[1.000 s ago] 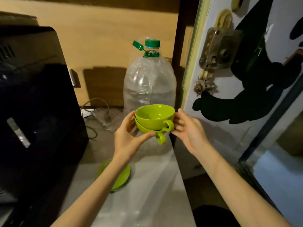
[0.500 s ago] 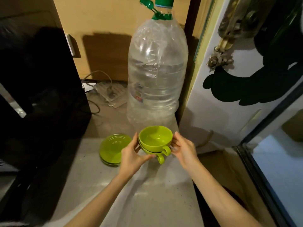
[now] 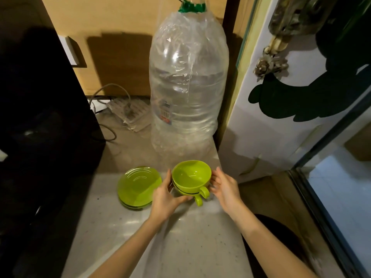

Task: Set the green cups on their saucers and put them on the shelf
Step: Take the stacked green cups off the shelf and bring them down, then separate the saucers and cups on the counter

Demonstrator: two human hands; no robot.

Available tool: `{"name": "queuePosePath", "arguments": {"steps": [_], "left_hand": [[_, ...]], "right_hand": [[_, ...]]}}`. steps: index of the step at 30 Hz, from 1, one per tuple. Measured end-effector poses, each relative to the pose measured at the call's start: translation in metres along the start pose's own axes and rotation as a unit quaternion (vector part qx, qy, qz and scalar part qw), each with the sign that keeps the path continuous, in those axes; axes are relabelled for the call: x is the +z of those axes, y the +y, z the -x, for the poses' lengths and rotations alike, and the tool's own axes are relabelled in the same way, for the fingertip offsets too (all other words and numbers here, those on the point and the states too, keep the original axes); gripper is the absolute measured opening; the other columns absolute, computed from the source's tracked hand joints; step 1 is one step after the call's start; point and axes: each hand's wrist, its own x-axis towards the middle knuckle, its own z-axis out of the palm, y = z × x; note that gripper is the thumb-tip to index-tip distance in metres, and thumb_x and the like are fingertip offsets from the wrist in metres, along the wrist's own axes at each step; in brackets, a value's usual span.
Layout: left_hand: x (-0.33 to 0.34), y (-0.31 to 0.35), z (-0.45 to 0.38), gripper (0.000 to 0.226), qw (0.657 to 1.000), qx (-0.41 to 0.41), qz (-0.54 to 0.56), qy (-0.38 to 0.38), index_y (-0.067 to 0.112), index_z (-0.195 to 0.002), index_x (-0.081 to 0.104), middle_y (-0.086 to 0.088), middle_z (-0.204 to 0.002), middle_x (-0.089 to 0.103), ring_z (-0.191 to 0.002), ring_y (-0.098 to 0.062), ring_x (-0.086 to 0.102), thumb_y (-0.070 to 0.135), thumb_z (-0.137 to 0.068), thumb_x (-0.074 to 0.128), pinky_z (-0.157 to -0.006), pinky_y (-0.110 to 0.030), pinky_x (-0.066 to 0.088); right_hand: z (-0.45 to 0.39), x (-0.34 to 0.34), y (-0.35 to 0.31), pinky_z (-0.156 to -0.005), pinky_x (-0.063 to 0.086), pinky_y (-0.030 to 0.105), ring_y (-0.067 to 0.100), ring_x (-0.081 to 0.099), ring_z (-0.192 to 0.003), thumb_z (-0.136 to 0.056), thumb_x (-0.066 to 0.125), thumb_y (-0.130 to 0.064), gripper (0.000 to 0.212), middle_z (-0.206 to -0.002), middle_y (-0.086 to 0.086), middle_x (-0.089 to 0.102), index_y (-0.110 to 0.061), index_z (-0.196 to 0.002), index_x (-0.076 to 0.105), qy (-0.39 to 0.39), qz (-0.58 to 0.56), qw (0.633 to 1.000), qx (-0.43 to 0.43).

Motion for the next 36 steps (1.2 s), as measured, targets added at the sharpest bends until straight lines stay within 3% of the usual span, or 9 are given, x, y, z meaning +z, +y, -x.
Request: {"name": "queuePosePath", "arguments": {"steps": [7,10,18,21,25,28,32,34,36], "left_hand": [[0.002,0.001,0.007,0.112,1.000,0.009,-0.025,0.010,0.008,-0.140,0.029,0.014,-0.116,0.046,-0.111,-0.004,0.049,0.022,-0.046,0.088,-0.089,-0.018,0.041],[0.001,0.002,0.009,0.111,0.999,0.010,-0.031,0.008,0.009,-0.140,0.028,0.004,-0.123,0.055,-0.109,-0.004,0.048,0.024,-0.048,0.087,-0.089,-0.019,0.042],[-0.011,0.014,0.014,0.094,0.993,0.029,-0.116,-0.009,0.015,-0.136,0.038,-0.007,-0.122,0.064,-0.110,-0.020,0.060,0.030,-0.055,0.084,-0.082,-0.018,0.044],[-0.030,0.023,0.011,0.085,0.986,-0.012,-0.159,-0.054,0.013,-0.134,0.042,-0.012,-0.125,0.061,-0.113,-0.022,0.058,0.029,-0.060,0.081,-0.091,-0.029,0.046],[-0.068,0.032,0.006,0.053,0.987,-0.048,-0.078,-0.132,0.006,-0.122,0.054,-0.010,-0.117,0.064,-0.097,-0.013,0.063,0.018,-0.074,0.071,-0.091,-0.028,0.049],[-0.092,0.035,0.005,0.028,0.996,-0.037,-0.034,-0.075,0.007,-0.107,0.064,-0.008,-0.098,0.069,-0.077,0.005,0.062,0.014,-0.080,0.065,-0.081,-0.014,0.049],[-0.114,0.021,0.008,0.021,0.995,-0.062,-0.014,0.079,0.012,-0.102,0.066,-0.006,-0.096,0.067,-0.093,-0.014,0.061,0.022,-0.085,0.058,-0.070,-0.008,0.042],[-0.122,0.009,0.010,0.029,0.988,-0.091,-0.014,0.121,0.014,-0.112,0.062,-0.003,-0.108,0.062,-0.104,-0.016,0.057,0.027,-0.087,0.055,-0.079,-0.016,0.040],[-0.127,-0.003,0.010,0.039,0.984,-0.121,-0.023,0.131,0.013,-0.124,0.053,-0.004,-0.123,0.056,-0.113,-0.018,0.052,0.029,-0.088,0.051,-0.091,-0.021,0.035]], "right_hand": [[0.000,-0.006,0.003,-0.051,0.056,0.023,0.019,0.064,-0.080,-0.095,0.044,-0.021,0.027,-0.087,0.011,0.066,0.000,-0.103,0.060,-0.015,0.007,1.000,-0.002],[-0.002,-0.006,0.002,-0.064,0.056,0.029,0.019,0.063,-0.082,-0.095,0.044,-0.021,0.026,-0.087,0.010,0.066,-0.003,-0.094,0.062,-0.020,0.028,0.999,-0.004],[0.003,0.002,-0.027,-0.097,0.042,0.043,0.032,0.058,-0.106,-0.098,0.031,-0.034,0.050,-0.116,0.022,0.061,0.004,-0.118,0.056,-0.031,0.219,0.975,0.029],[0.010,0.018,-0.046,-0.087,0.044,0.039,0.029,0.061,-0.091,-0.098,0.032,-0.029,0.048,-0.119,0.024,0.061,0.007,-0.116,0.058,-0.023,0.283,0.959,-0.013],[0.014,0.047,-0.056,-0.066,0.044,0.027,0.024,0.060,-0.072,-0.097,0.036,-0.019,0.041,-0.106,0.030,0.065,0.013,-0.108,0.059,-0.033,0.282,0.951,-0.122],[0.016,0.074,-0.046,-0.056,0.044,0.019,0.005,0.062,-0.049,-0.097,0.034,-0.016,0.036,-0.073,0.011,0.064,0.008,-0.102,0.060,-0.103,0.290,0.942,-0.130],[0.014,0.111,-0.017,-0.045,0.043,0.013,-0.003,0.059,-0.037,-0.097,0.032,-0.017,0.035,-0.041,-0.007,0.064,-0.009,-0.077,0.059,-0.178,0.315,0.929,-0.077],[0.009,0.126,-0.001,-0.053,0.043,0.016,-0.004,0.058,-0.038,-0.097,0.033,-0.017,0.036,-0.038,-0.009,0.062,-0.013,-0.070,0.056,-0.181,0.309,0.932,-0.053],[0.011,0.137,0.011,-0.061,0.043,0.015,0.002,0.063,-0.056,-0.097,0.034,-0.015,0.032,-0.055,-0.005,0.068,-0.009,-0.076,0.058,-0.178,0.309,0.934,-0.026]]}}
